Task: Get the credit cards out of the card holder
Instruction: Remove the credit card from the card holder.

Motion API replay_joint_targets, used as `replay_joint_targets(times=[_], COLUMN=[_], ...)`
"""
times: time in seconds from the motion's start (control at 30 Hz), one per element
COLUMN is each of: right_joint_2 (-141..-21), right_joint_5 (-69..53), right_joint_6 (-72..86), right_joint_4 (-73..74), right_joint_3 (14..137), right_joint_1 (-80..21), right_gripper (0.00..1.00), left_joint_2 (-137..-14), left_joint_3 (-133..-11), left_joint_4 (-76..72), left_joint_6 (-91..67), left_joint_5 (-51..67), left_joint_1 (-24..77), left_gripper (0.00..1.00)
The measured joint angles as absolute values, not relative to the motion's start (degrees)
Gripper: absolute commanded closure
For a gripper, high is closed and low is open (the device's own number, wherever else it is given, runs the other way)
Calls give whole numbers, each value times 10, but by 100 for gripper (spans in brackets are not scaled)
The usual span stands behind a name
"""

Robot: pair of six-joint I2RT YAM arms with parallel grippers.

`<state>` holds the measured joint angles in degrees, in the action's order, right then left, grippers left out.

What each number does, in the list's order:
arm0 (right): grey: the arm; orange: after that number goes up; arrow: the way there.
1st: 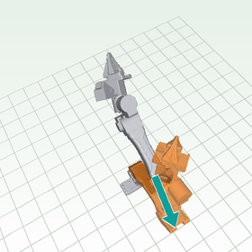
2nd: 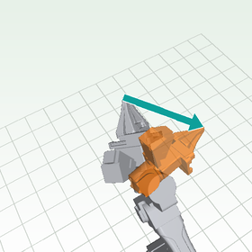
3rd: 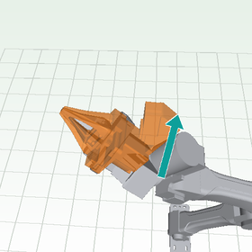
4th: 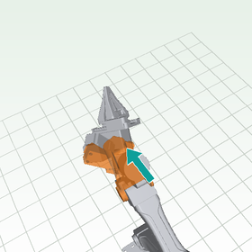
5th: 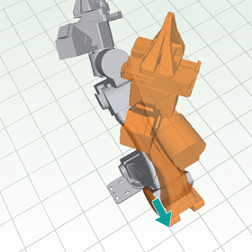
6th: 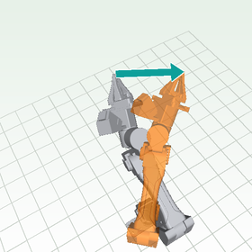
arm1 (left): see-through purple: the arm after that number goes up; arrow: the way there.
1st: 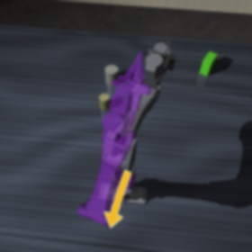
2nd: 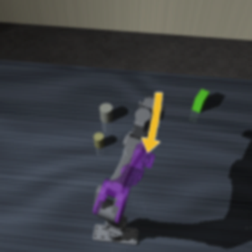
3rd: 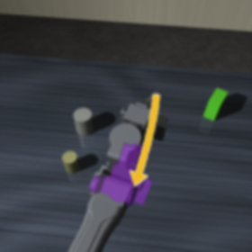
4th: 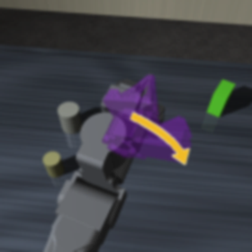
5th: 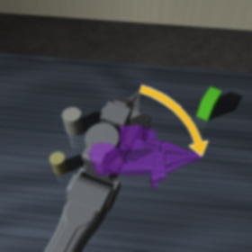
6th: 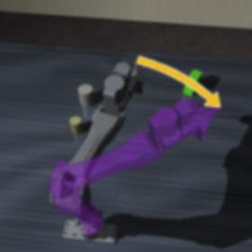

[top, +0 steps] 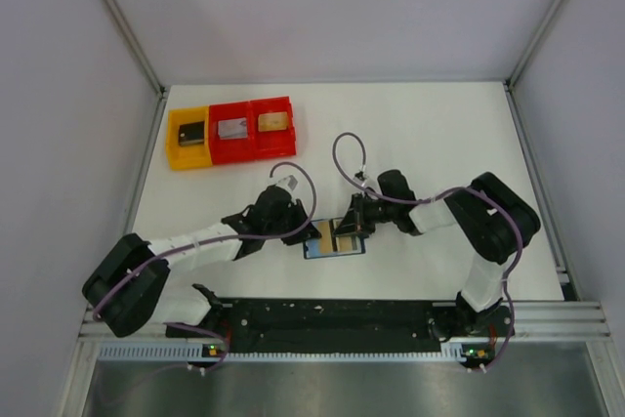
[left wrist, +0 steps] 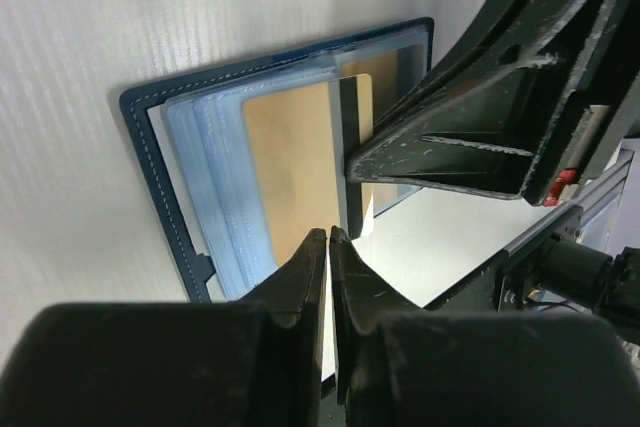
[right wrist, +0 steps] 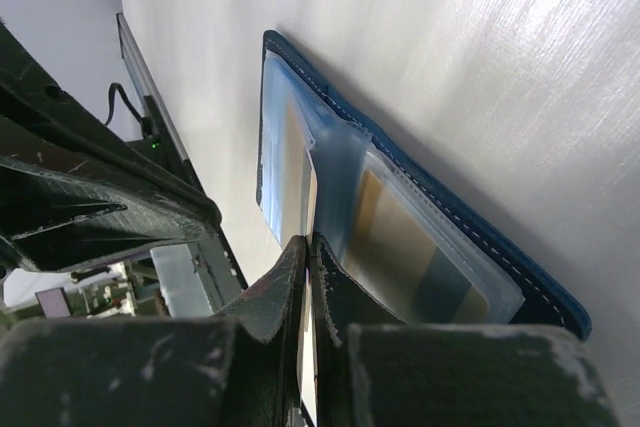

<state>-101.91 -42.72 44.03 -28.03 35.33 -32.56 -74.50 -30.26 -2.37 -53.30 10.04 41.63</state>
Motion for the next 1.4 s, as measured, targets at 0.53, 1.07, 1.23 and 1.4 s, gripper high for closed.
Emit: replay_joint_targets(times=[0.53,1.07,1.23,1.4], right_joint_2=[-1037,-1032,-988,-913], right_joint_5=[-443,-480,-476,-448], right_joint_6=[441,435,415,365], right_joint_4=[-292,-287,-242,-147], right_joint_3=[353,333,330,335], right_joint_1=[-321,-264,-252,-241], right_gripper=[100,100,100,100], left_joint_2=[-836,-834,-826,-801], left_joint_3=[-315,-294,-294,-291], left_joint_4=[-57,-89,-79,-46], left_joint_6=[-536,-575,-574,-568], left_joint_5=[104,89,80,66], left_joint_1=[414,413,412,409], left_gripper=[100,100,100,98])
